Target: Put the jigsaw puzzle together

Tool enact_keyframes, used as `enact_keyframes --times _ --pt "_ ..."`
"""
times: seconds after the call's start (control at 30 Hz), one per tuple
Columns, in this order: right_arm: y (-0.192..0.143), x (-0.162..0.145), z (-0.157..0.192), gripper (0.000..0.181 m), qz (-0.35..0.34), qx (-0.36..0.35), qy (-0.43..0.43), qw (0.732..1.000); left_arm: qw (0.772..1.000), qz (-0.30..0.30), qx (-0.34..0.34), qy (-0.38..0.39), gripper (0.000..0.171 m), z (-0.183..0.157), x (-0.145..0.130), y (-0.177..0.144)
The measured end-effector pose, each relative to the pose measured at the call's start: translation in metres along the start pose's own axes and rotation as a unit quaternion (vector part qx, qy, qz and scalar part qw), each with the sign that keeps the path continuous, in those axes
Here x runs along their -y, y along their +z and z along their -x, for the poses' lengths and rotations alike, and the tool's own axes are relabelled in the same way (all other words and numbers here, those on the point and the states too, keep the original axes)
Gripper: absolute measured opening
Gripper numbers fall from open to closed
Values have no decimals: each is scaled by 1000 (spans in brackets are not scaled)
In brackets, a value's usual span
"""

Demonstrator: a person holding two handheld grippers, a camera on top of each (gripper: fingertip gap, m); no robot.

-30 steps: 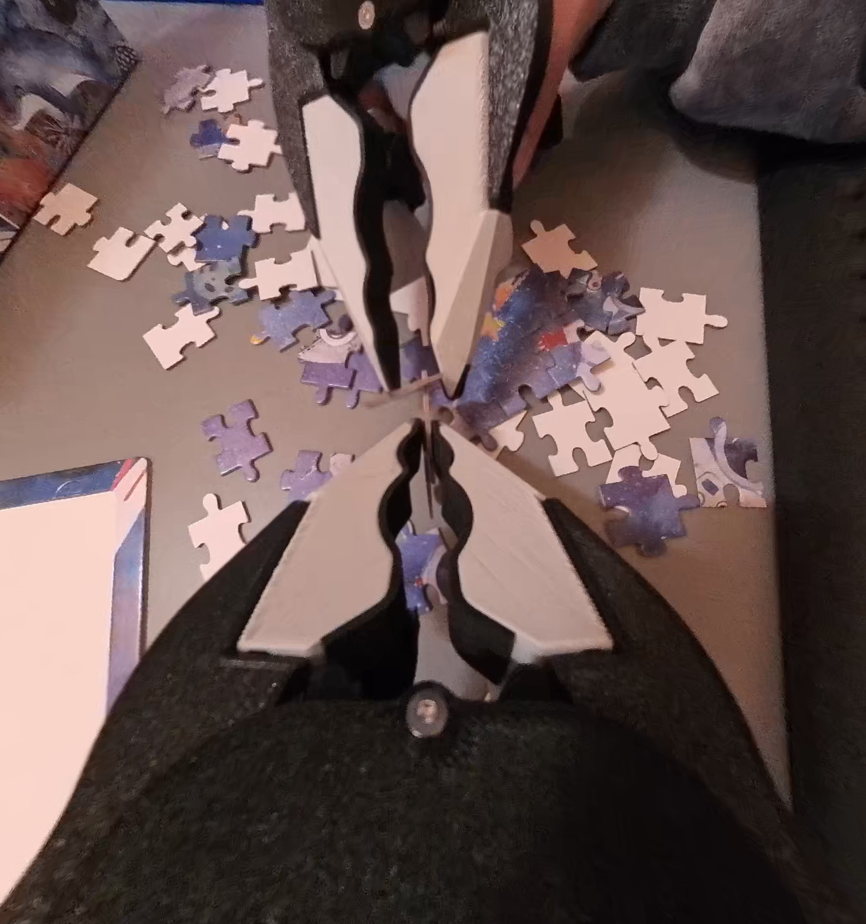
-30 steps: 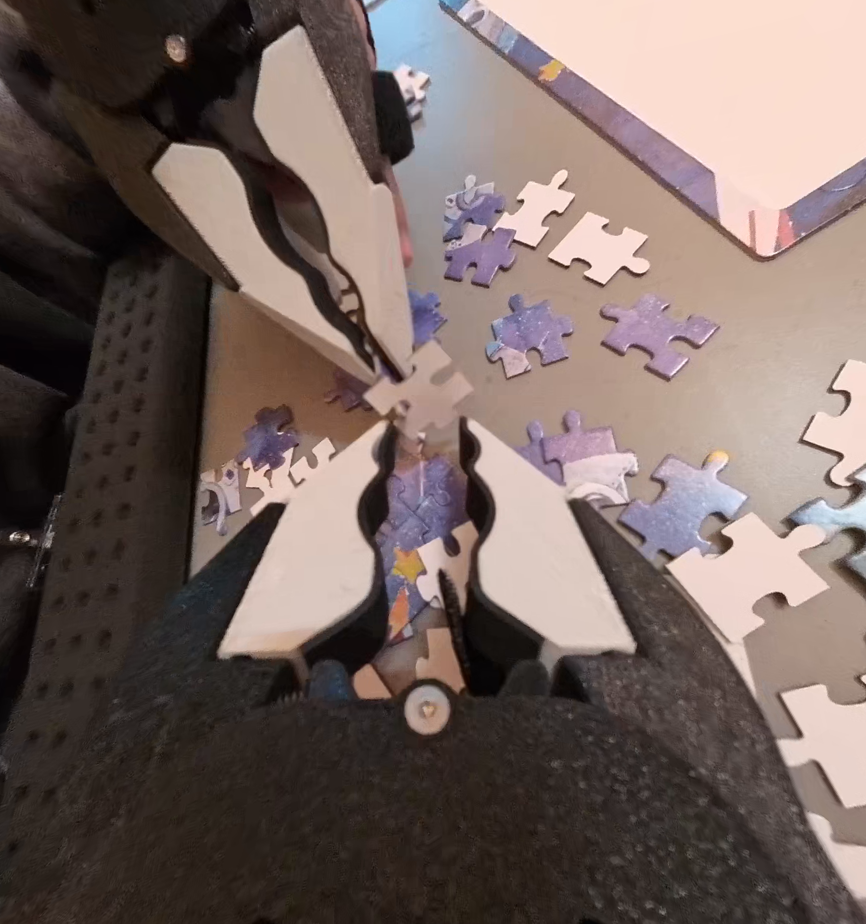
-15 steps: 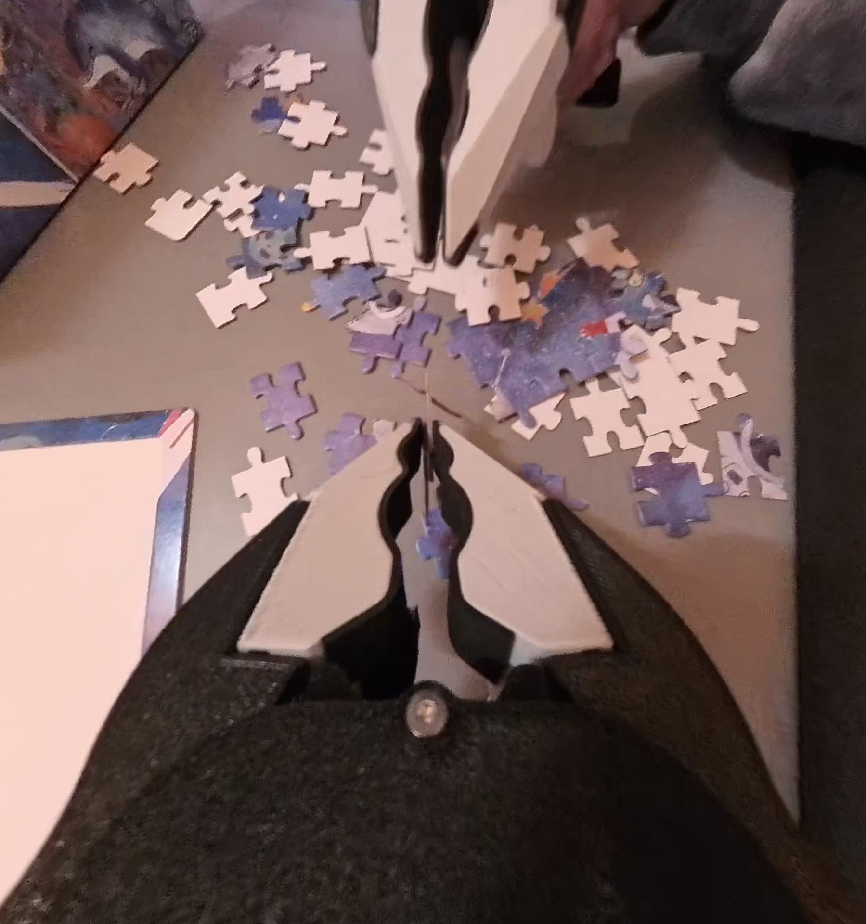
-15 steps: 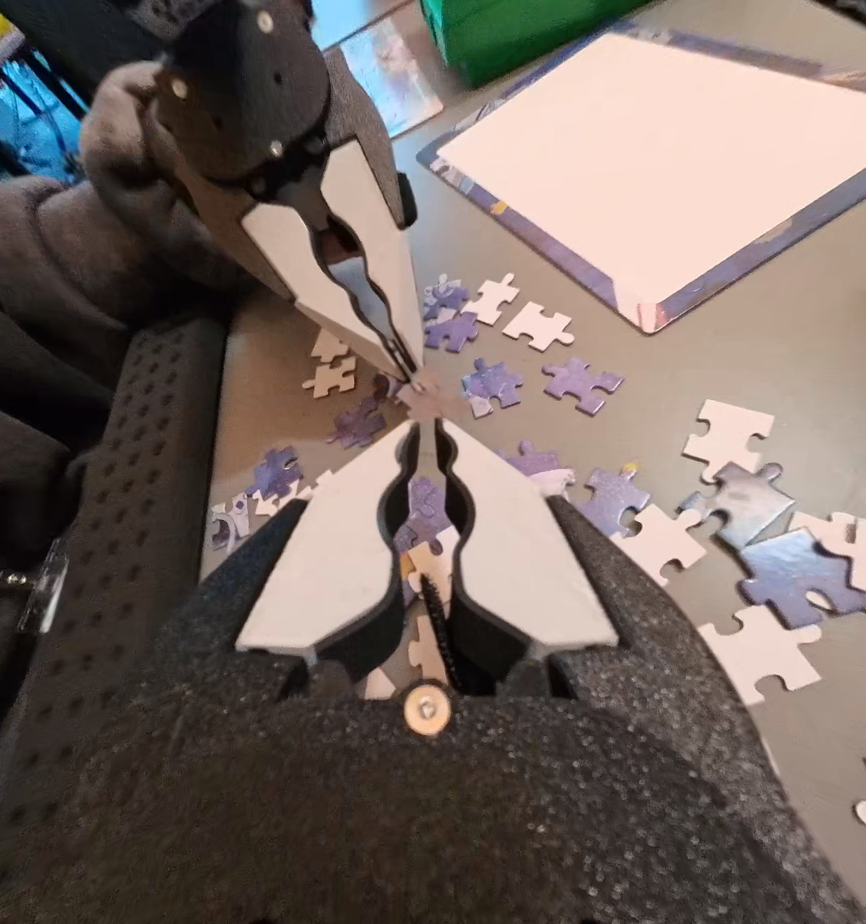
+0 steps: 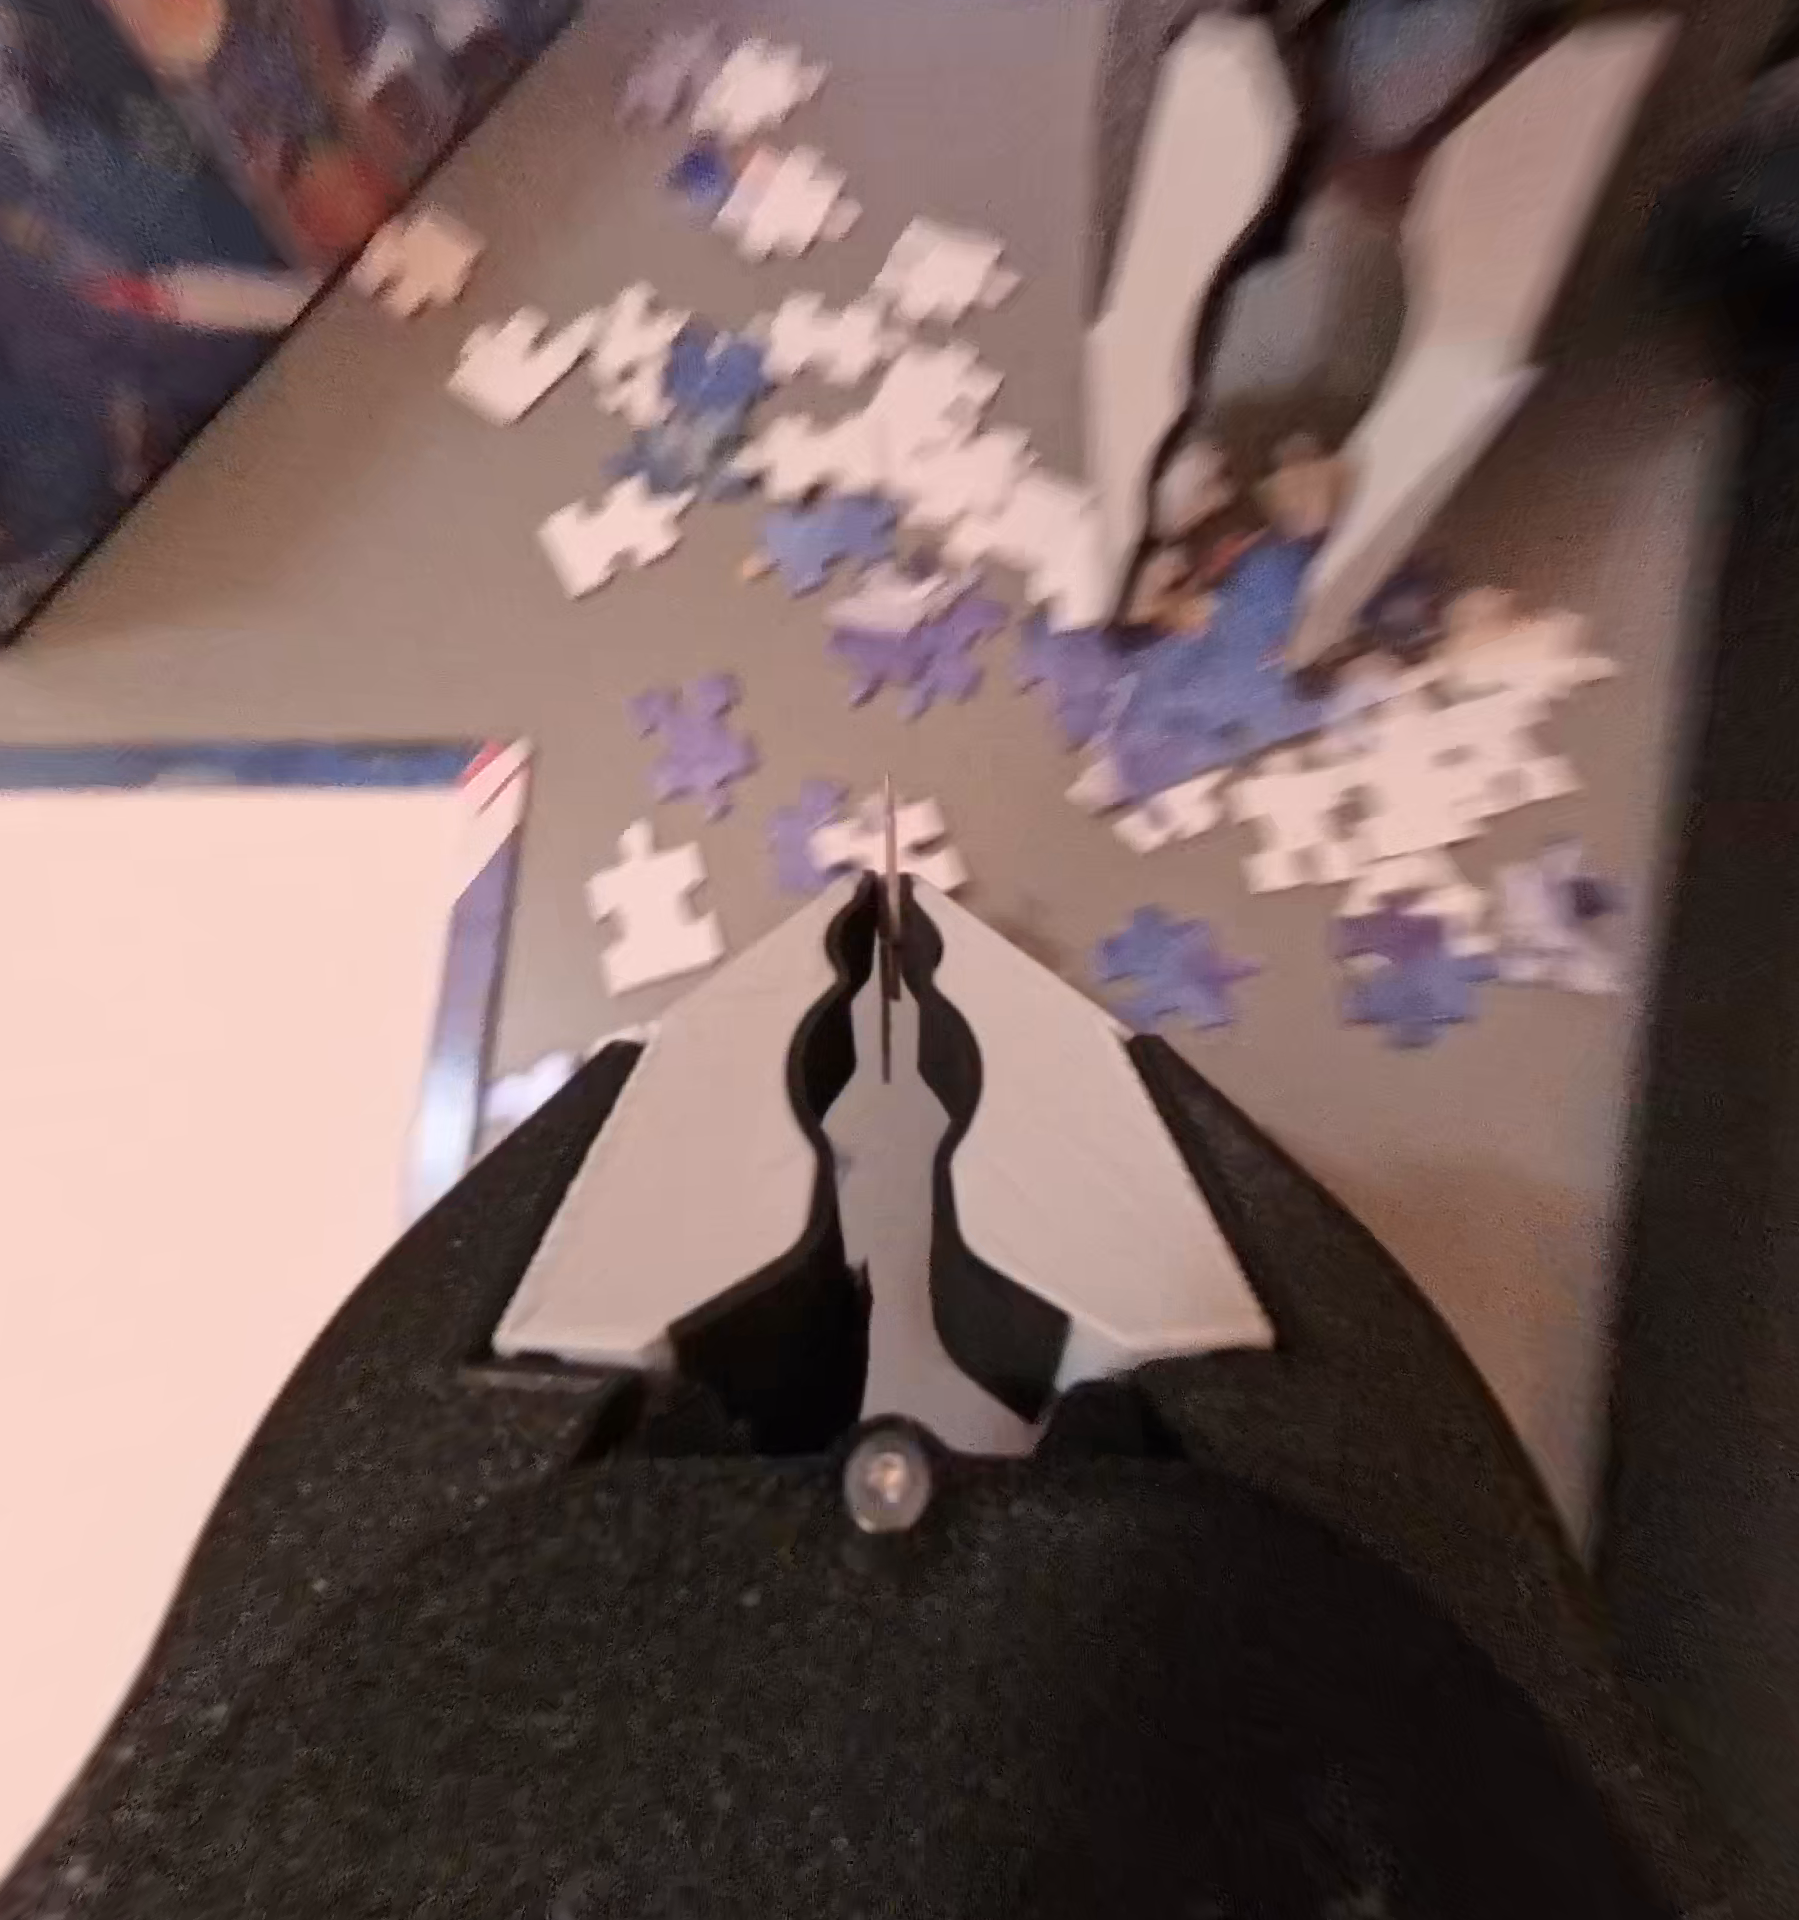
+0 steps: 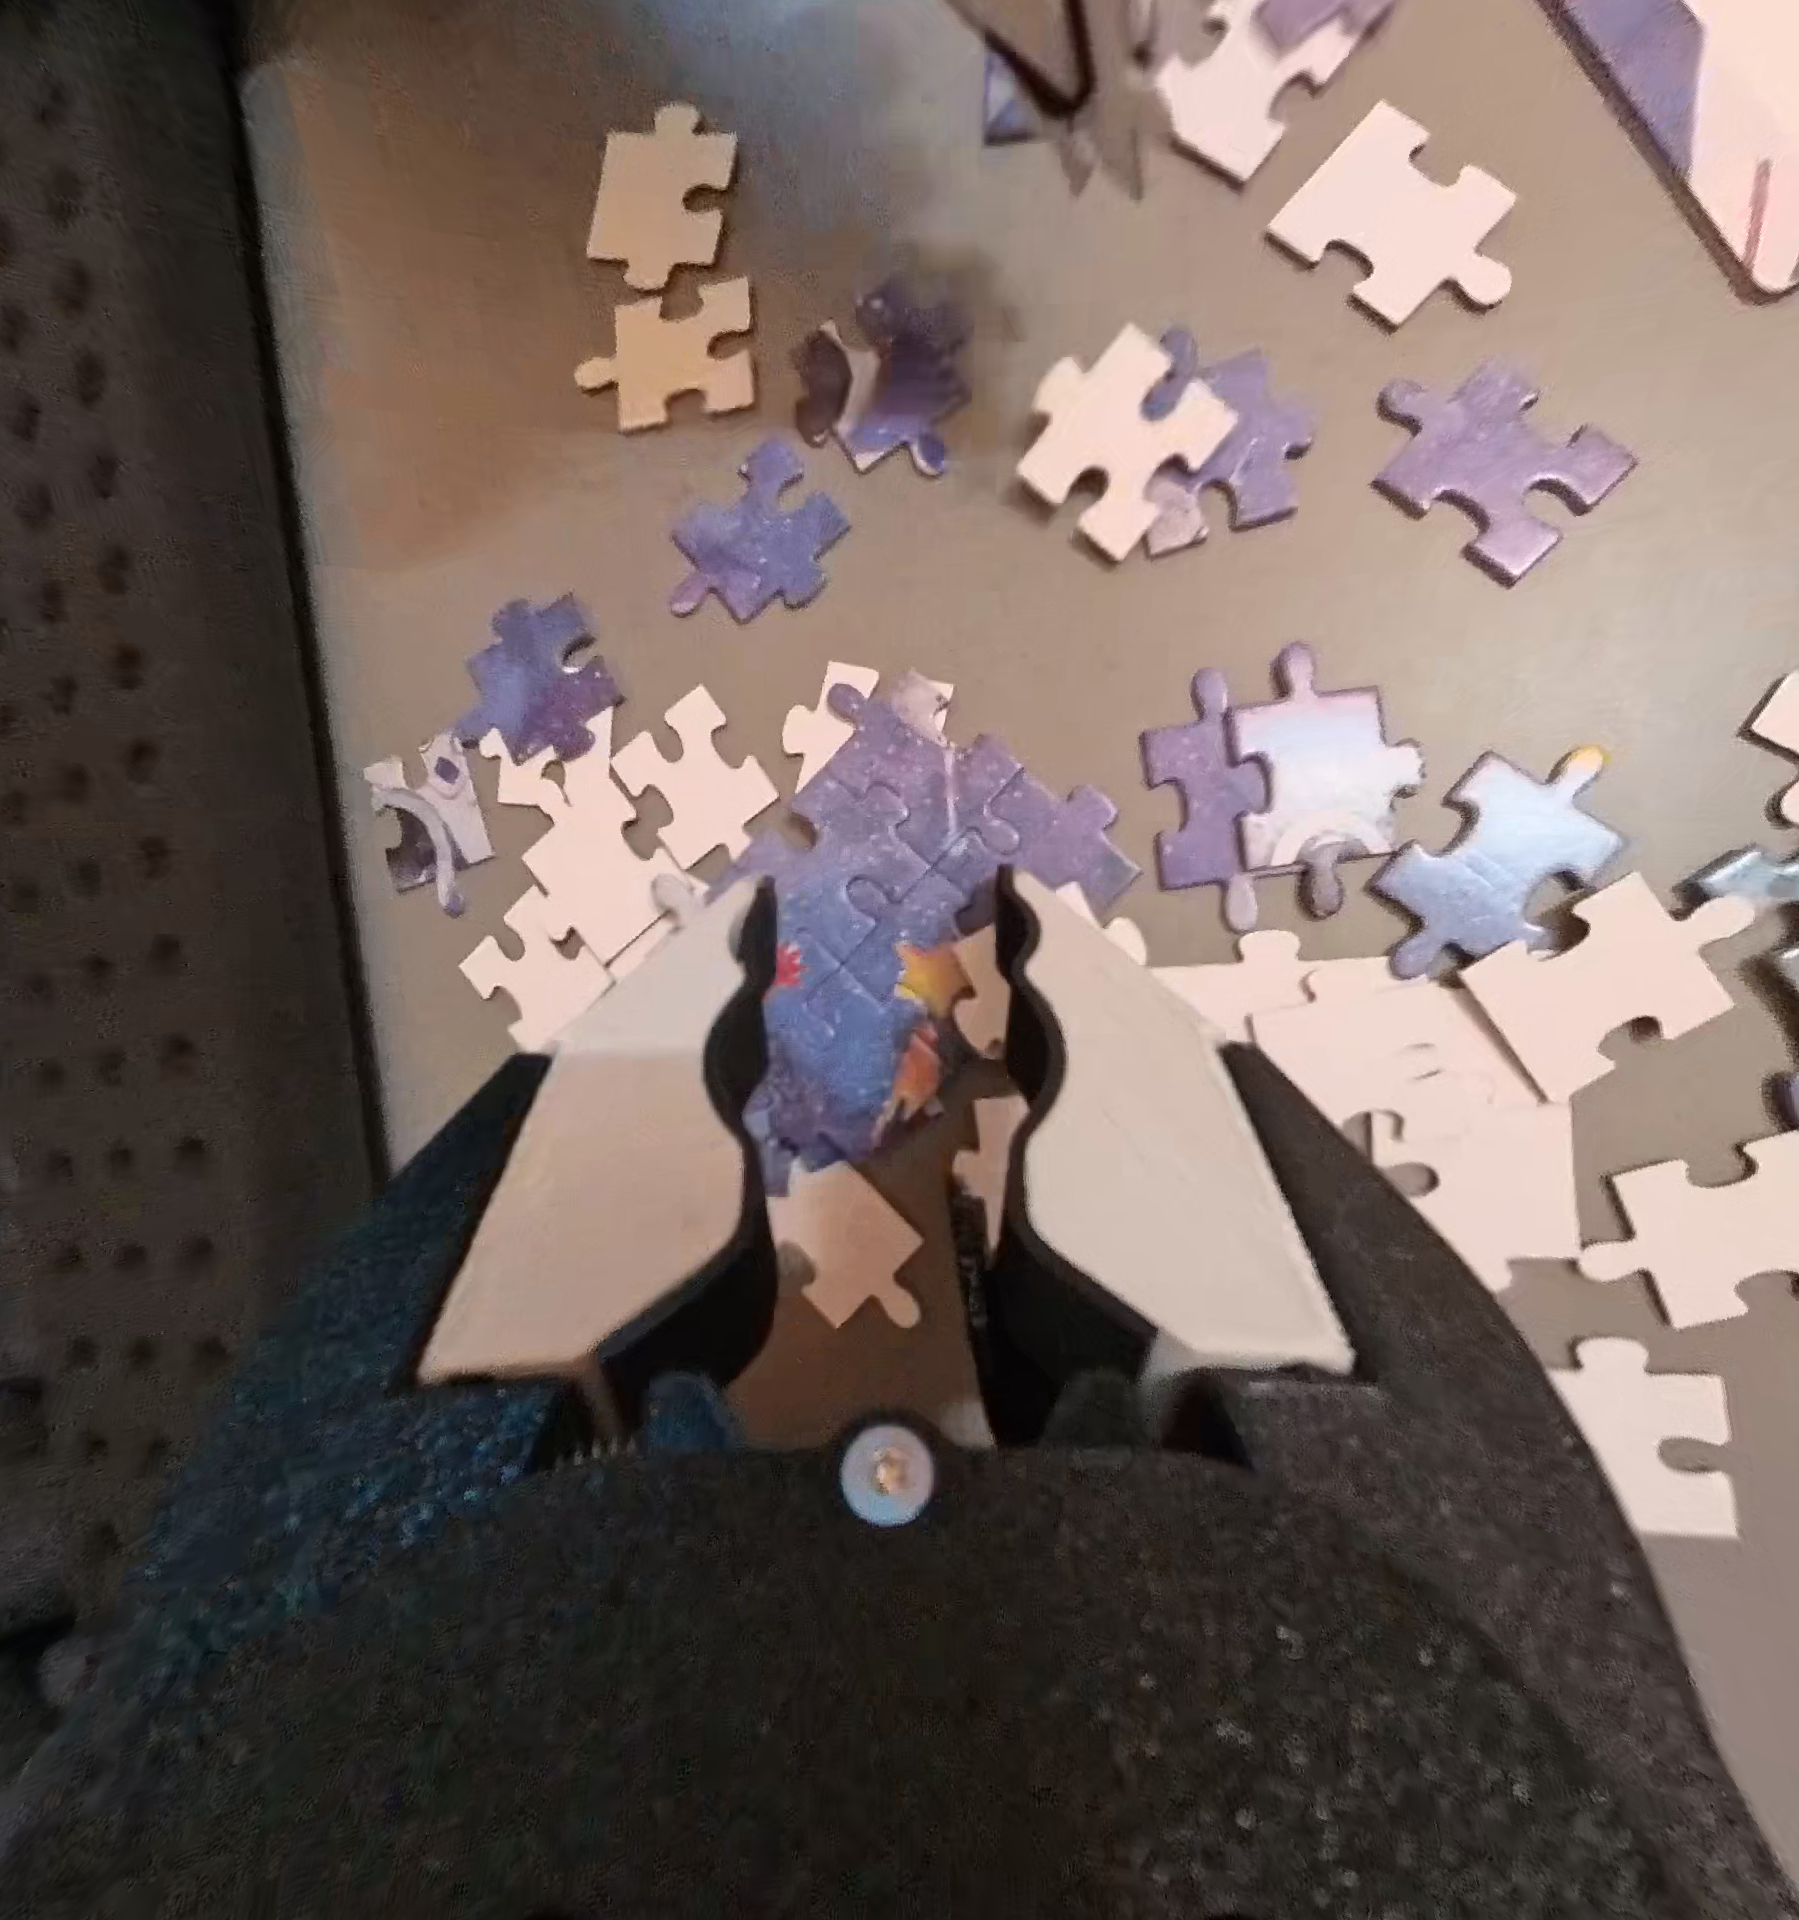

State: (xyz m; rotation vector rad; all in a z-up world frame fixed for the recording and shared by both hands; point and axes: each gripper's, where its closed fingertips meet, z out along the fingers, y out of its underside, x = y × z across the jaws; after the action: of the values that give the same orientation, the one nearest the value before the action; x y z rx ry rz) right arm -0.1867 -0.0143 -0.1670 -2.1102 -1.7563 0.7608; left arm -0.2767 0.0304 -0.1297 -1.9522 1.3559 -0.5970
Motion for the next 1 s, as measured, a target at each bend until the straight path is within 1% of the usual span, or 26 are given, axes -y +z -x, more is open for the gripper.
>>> enact_keyframes --times 0.03,0.07,0.1,0.13,0.17,0.23,0.27,0.3,0.33,0.4,0.47,0.53,0.6,0.73,0.8,0.87,0.93,1.0 --pt "-4 -3 4 42 11 -2 3 1000 995 -67 -75 1 3 -27 24 -11" --pt "-9 -7 7 42 22 -10 8 1000 984 -124 -125 -6 3 -45 45 -25" --pt "-15 -9 7 42 23 -26 9 999 981 -135 -136 -13 3 -48 51 -30" --pt "-21 -11 7 42 14 -39 8 999 986 -103 -134 -11 3 -48 40 -25" --pt "-25 -14 10 42 7 -45 9 999 989 -58 -138 -5 3 -50 22 -17" --pt "-24 -30 11 44 19 -72 8 997 993 18 -119 2 3 -47 -7 3" --pt "-24 -40 8 44 27 -92 8 995 993 41 -114 1 6 -47 -14 12" --pt "-24 -48 5 44 31 -107 12 994 994 44 -103 -2 20 -46 -13 20" --pt "-24 -53 5 44 23 -113 21 993 994 37 -98 -7 29 -47 -7 28" --pt "-23 -53 11 43 -6 -108 29 994 992 36 -124 1 29 -64 -1 39" --pt "-22 -48 8 41 -30 -144 3 989 992 42 -112 30 28 -71 -1 50" --pt "-22 -42 8 36 -40 -170 -18 984 992 55 -105 32 26 -75 -3 60" --pt "-17 -38 11 28 -41 -169 -21 985 994 48 -97 27 23 -77 2 66" --pt "-13 -35 17 20 -20 -145 -10 989 994 47 -99 28 23 -81 2 67" --pt "-16 -33 16 10 0 -161 -21 987 993 51 -103 34 23 -82 1 64" --pt "-22 -24 17 5 2 -173 -35 984 993 54 -98 41 24 -78 -1 60" --pt "-33 -12 17 1 -10 -183 -38 982 995 36 -79 44 29 -68 4 53" --pt "-45 1 19 0 -29 -182 -36 982 996 -3 -75 41 39 -64 19 44"
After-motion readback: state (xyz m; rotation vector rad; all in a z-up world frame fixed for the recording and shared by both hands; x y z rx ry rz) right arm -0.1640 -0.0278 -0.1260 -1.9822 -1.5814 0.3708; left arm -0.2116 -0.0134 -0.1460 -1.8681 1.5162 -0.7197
